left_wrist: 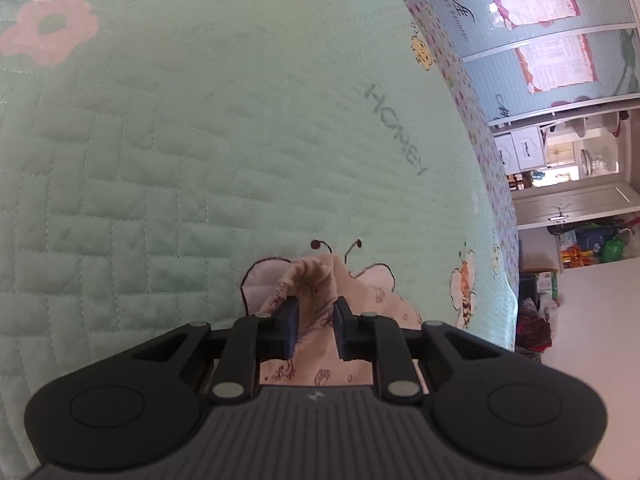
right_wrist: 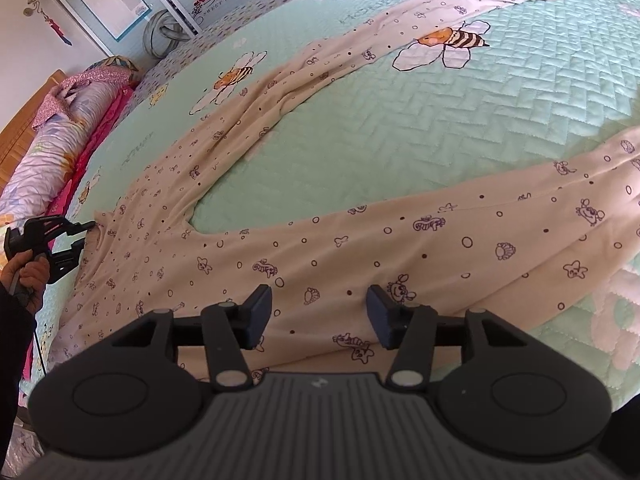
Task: Fold clothes
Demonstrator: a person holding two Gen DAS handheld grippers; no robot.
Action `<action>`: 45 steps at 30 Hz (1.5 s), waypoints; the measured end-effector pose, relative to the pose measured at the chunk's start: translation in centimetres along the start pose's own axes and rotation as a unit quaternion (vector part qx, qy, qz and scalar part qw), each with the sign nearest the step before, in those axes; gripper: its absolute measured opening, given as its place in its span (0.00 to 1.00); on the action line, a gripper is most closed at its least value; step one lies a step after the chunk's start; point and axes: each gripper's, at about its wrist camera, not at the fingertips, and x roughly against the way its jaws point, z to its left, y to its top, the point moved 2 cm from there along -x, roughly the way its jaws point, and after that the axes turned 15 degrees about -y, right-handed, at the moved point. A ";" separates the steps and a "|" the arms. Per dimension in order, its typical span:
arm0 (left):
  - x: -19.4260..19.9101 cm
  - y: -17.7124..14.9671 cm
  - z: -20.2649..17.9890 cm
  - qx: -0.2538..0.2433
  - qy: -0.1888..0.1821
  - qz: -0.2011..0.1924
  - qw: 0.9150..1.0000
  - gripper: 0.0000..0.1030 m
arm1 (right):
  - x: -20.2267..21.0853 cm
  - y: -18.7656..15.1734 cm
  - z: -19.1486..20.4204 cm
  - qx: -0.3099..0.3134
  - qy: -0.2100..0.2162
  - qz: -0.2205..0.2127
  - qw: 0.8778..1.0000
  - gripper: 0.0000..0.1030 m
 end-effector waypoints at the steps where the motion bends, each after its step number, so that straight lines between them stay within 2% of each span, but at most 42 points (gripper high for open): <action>1: 0.0 0.1 0.1 0.001 -0.001 -0.008 1.000 0.01 | 0.0 0.0 0.1 0.001 0.000 0.000 1.000 0.55; 4: 2.1 0.8 -0.1 -0.013 0.001 -0.080 0.997 0.01 | -0.1 0.1 0.0 0.002 -0.001 0.002 1.000 0.55; 6: 4.3 1.7 -0.1 -0.015 -0.001 -0.139 0.990 0.01 | -0.1 0.2 0.0 0.003 -0.001 0.003 1.000 0.55; 12: 8.9 5.1 0.8 -0.008 0.009 -0.209 0.978 0.01 | -0.2 0.4 0.1 0.006 -0.002 0.003 1.000 0.55; 14: 7.9 5.0 1.0 -0.028 0.035 -0.185 0.982 0.01 | -0.3 0.5 0.2 0.004 -0.001 0.002 1.000 0.55; 16: 7.8 5.1 1.6 -0.023 0.035 -0.188 0.981 0.01 | -0.4 0.4 0.5 0.004 -0.002 0.002 1.000 0.55; 19: 7.8 5.3 3.0 0.009 0.020 -0.182 0.983 0.02 | -0.2 0.3 0.8 0.012 -0.001 0.003 1.000 0.55; 22: 7.2 5.3 2.9 -0.016 0.044 -0.162 0.986 0.02 | 0.0 0.5 0.8 0.014 -0.001 0.001 1.000 0.55; 24: 7.9 5.6 2.5 -0.030 0.036 -0.173 0.984 0.02 | 0.0 0.6 0.7 0.008 -0.002 0.001 1.000 0.55; 27: 8.4 6.4 1.5 -0.048 0.049 -0.186 0.980 0.02 | -0.1 0.5 0.9 0.012 -0.002 0.003 1.000 0.55; 30: 8.0 7.6 0.8 -0.060 0.061 -0.179 0.980 0.02 | -0.2 0.5 1.1 0.016 0.001 0.003 1.000 0.55; 34: 7.5 8.6 -1.3 -0.106 0.055 -0.176 0.977 0.02 | -0.3 0.8 1.2 0.017 0.002 0.002 1.000 0.55; 38: 7.3 9.8 -1.6 -0.098 0.059 -0.196 0.974 0.02 | -0.3 1.0 1.5 0.022 0.002 0.002 1.000 0.55; 39: 7.0 9.8 -1.1 -0.092 0.075 -0.188 0.975 0.04 | -0.3 1.0 1.5 0.021 0.002 0.002 1.000 0.55; 41: 6.1 9.2 0.5 -0.075 0.107 -0.141 0.981 0.04 | -0.4 1.0 1.5 0.019 0.004 0.002 1.000 0.55; 43: 6.7 7.6 1.4 -0.071 0.110 -0.119 0.984 0.06 | -0.4 1.0 1.6 0.017 0.008 0.002 1.000 0.55; 45: 9.0 5.6 1.7 -0.088 0.101 -0.119 0.984 0.11 | -0.3 1.0 1.7 0.019 0.013 0.001 1.000 0.55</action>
